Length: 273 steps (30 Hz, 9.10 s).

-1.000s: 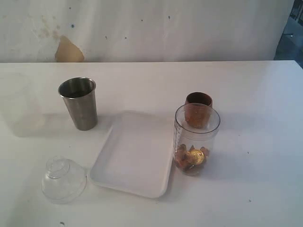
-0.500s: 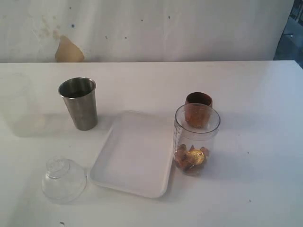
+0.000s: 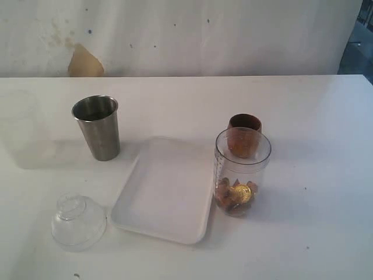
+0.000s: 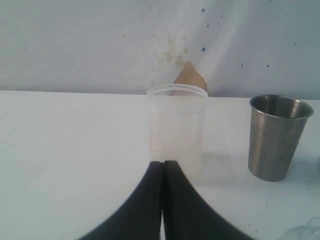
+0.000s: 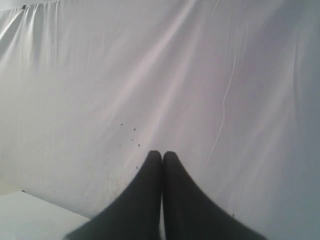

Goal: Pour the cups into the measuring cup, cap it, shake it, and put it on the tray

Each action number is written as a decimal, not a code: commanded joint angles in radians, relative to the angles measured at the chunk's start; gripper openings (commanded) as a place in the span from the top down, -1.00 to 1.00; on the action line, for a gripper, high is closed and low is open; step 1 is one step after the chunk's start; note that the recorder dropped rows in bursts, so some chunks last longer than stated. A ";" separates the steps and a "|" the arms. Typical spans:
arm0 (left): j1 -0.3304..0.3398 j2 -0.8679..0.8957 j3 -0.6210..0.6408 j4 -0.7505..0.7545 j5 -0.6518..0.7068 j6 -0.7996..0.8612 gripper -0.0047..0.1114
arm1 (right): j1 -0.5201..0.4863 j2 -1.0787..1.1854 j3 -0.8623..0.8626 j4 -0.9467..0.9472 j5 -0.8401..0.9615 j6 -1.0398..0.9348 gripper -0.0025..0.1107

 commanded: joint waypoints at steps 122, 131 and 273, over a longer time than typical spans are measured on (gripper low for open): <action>-0.001 -0.004 0.004 -0.010 -0.013 -0.003 0.92 | 0.038 -0.356 0.618 1.321 0.786 -1.532 0.96; -0.001 -0.004 0.004 -0.010 -0.013 -0.003 0.92 | 0.038 -0.356 0.618 1.319 0.824 -1.512 0.96; -0.134 2.152 -0.916 0.619 -1.222 -0.211 -0.88 | 0.038 -0.356 0.618 1.321 0.839 -1.497 0.96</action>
